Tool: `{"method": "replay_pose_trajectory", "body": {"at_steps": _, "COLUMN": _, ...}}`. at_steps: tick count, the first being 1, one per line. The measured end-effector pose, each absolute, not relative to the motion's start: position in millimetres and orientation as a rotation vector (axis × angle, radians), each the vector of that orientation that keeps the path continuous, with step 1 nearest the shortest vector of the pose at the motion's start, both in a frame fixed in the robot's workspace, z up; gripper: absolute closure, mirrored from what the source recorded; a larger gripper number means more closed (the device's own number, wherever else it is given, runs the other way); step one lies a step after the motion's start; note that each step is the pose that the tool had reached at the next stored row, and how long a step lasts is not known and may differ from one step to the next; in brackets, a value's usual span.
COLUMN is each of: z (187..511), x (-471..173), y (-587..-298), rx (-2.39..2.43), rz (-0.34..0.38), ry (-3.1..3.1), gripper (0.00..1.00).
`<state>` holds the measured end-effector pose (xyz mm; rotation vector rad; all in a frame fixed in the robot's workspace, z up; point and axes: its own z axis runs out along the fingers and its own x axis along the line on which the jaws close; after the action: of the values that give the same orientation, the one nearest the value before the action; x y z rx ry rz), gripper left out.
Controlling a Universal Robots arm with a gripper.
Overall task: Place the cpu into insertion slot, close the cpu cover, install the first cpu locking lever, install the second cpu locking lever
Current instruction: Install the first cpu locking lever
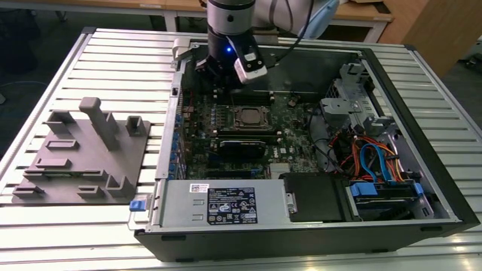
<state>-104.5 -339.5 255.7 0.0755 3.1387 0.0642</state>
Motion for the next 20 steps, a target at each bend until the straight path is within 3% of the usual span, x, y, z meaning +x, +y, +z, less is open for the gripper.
{"method": "replay_pose_trajectory", "body": {"at_steps": 20, "z": 256, "x": -109, "y": -320, "rx": 0.073, "rz": 0.064, "ry": 3.136, "gripper": 0.90}}
